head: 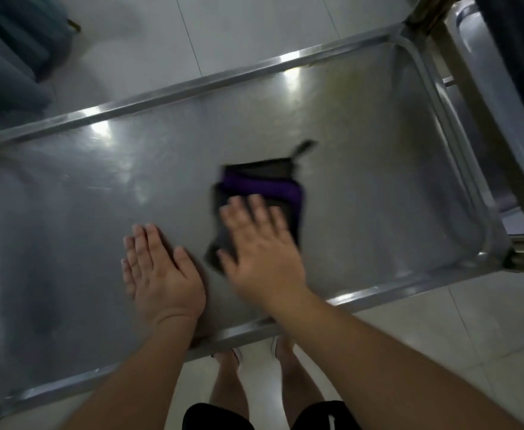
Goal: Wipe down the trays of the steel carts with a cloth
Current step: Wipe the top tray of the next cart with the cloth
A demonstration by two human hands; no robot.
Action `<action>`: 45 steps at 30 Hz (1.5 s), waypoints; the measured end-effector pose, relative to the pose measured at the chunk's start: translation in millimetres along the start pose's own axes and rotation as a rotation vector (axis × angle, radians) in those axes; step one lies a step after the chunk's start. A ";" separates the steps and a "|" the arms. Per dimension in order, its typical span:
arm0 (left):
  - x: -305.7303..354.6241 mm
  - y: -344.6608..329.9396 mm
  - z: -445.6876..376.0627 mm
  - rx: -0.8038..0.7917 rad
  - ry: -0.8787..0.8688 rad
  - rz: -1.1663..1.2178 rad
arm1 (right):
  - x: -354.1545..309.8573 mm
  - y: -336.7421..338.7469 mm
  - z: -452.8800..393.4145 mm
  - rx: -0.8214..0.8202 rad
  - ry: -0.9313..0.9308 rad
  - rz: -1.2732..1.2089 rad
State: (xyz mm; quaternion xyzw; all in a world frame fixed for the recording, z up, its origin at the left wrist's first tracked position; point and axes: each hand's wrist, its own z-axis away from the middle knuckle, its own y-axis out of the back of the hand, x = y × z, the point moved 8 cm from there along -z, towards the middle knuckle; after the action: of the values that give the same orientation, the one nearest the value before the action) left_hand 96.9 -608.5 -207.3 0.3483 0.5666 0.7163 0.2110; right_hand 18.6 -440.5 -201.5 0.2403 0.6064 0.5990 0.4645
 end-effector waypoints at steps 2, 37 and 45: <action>0.3 -1.3 1.3 -0.003 0.002 0.003 | -36.4 -9.9 -19.1 -0.117 0.349 0.073; 3.8 -3.0 1.9 0.067 -0.035 -0.033 | 261.2 112.0 -164.6 0.043 -0.382 0.103; 0.7 -4.9 0.8 0.080 -0.052 -0.049 | 140.2 82.9 -198.6 0.107 -0.605 -0.025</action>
State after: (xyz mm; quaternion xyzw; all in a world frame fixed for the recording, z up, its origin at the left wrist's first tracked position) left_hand 96.5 -606.1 -211.7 0.3610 0.5975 0.6785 0.2287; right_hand -236.0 -407.7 -191.0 0.4245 0.4740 0.4616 0.6180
